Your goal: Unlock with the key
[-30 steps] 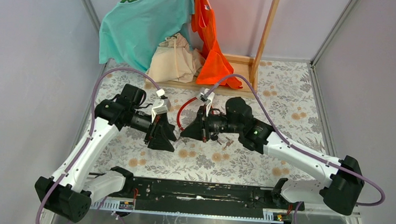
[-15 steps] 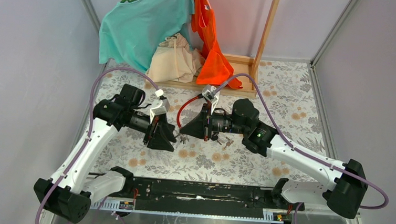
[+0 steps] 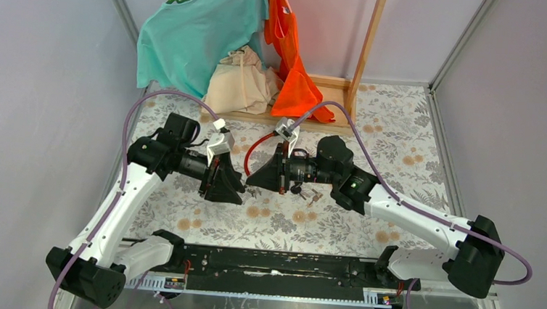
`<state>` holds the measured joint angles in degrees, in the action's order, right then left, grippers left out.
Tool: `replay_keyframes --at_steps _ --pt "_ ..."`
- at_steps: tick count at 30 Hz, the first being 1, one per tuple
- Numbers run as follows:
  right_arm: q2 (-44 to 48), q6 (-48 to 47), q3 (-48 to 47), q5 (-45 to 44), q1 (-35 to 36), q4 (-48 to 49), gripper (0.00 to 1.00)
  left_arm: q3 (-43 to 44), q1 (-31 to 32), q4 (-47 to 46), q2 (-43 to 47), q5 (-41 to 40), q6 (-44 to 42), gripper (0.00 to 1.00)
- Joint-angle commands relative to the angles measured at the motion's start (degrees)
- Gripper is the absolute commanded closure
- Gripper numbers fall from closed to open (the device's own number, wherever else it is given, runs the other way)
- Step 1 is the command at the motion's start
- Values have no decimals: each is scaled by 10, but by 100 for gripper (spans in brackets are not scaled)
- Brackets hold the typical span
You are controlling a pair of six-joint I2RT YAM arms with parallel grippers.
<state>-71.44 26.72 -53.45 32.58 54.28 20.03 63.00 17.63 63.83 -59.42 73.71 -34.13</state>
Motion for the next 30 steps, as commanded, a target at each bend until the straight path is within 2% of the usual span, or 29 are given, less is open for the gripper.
replay_keyframes --at_steps 1,3,5,8,10,14,15,16,18,19,20,22,24,27,30 --pt "2 2 -15 10 2 33 100 14 3 -30 7 1 13 52" --pt "2 3 -16 10 3 33 100 12 3 -30 7 0 13 55" --pt "2 2 -16 11 2 33 100 11 3 -32 7 -4 13 63" --pt "0 2 -17 13 3 32 100 11 3 -41 8 -14 13 87" --pt "0 2 -17 14 3 31 100 11 3 -45 11 -20 13 99" --pt "2 5 -18 12 2 29 100 11 3 -45 19 -39 -3 100" --pt "3 8 -20 11 2 27 92 11 3 -46 21 -50 -12 100" --pt "2 10 -22 10 2 25 79 14 4 -46 24 -62 -24 100" --pt "0 20 -27 4 2 17 46 22 5 -45 27 -94 -55 100" --pt "0 25 -31 -4 1 12 33 28 6 -43 29 -118 -82 100" --pt "0 33 -36 -11 -1 7 26 32 8 -39 34 -138 -113 100" --pt "-2 63 -41 -17 -14 9 18 34 15 -34 47 -182 -188 100" --pt "-7 114 -44 -4 -43 25 16 29 24 -33 66 -221 -277 100" --pt "-24 168 -59 10 -68 28 17 12 35 -51 105 -256 -429 100" --pt "-43 178 -77 7 -73 5 19 -30 37 -116 159 -262 -528 100"
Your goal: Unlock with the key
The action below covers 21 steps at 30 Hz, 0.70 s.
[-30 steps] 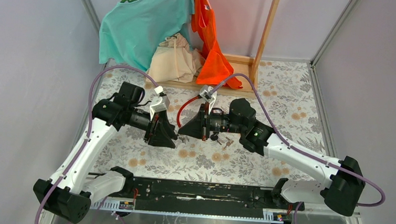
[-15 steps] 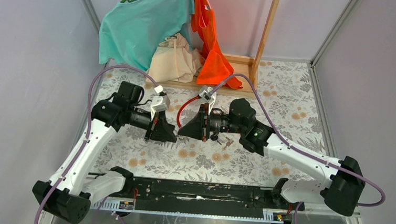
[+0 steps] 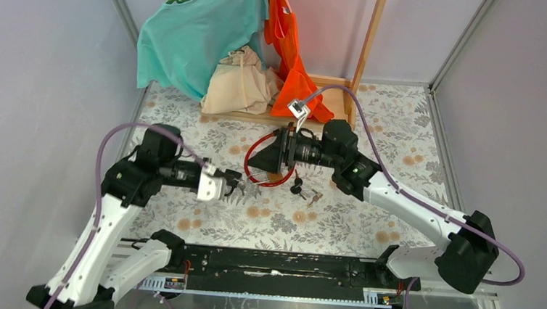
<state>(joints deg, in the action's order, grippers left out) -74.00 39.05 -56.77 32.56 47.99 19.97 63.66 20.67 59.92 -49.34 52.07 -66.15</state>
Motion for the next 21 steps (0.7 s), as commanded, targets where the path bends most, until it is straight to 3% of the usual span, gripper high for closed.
replay_keyframes --at_steps 1,5,9,13,21 --pt "-26 58 -51 8 -11 -1 22 -55 7 -98 76 -45 -250 100" --pt "-57 97 -55 30 -11 34 27 -145 7 -196 166 -36 -410 100" --pt "-79 155 -40 64 -11 113 29 -213 7 -286 217 -32 -490 100" --pt "-99 204 -27 75 -11 169 34 -263 7 -385 246 -31 -507 100" --pt "-110 245 -6 80 -10 226 45 -297 7 -468 249 -38 -549 100"
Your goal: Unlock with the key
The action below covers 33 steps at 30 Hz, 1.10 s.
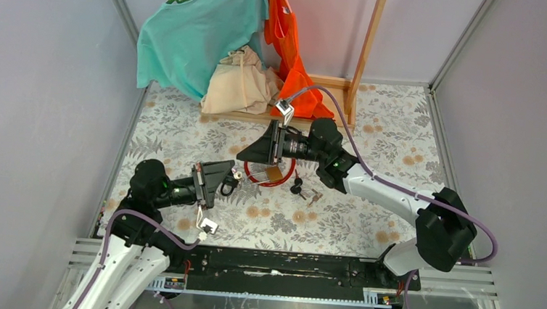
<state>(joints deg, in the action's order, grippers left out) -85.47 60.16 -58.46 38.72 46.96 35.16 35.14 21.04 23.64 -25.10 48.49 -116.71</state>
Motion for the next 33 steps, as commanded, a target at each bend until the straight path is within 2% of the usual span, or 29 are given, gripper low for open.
replay_keyframes --at_steps 1,9,18,23,29,33 --pt "7 37 16 17 1 80 45 -13 4 -112 5 -4 -42 100" --pt "6 52 43 15 8 127 50 -13 4 -134 -4 -22 -27 100" --pt "-13 129 80 1 15 281 51 -18 4 -134 -2 -39 -22 100" --pt "-20 111 63 -2 28 253 57 -14 4 -134 -4 -46 -19 100" --pt "-31 119 57 -6 35 265 68 -15 4 -134 0 -55 -16 100" --pt "-36 129 59 -15 37 281 86 -17 4 -135 1 -66 -21 100"
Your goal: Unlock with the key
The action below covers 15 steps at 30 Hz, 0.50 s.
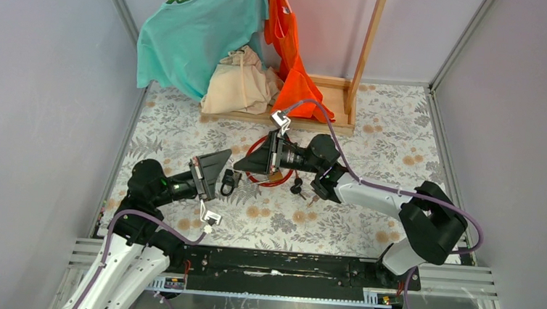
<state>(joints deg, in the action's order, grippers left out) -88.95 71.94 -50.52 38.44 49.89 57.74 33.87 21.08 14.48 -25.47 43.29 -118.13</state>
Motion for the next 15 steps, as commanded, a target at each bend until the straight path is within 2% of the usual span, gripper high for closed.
replay_keyframes --at_steps 1,3,8,9,11,12,14,15 --pt "-1 14 -18 -19 8 58 92 -5 3 -44 6 -15 -8 100" --pt "4 19 -10 -35 7 60 100 -6 3 -43 9 -15 -11 100" --pt "7 43 1 -65 7 72 100 -15 3 -44 16 -16 -32 100" --pt "5 47 -1 -64 7 76 91 -15 3 -43 17 -16 -35 100" --pt "-1 50 -7 -61 7 76 59 -14 4 -44 16 -15 -34 100" --pt "-3 50 -9 -61 7 76 52 -14 3 -43 16 -16 -35 100" --pt "-6 50 -9 -65 7 73 49 -13 4 -43 16 -18 -35 100" --pt "-7 49 -8 -68 7 72 52 -12 3 -44 16 -18 -35 100"
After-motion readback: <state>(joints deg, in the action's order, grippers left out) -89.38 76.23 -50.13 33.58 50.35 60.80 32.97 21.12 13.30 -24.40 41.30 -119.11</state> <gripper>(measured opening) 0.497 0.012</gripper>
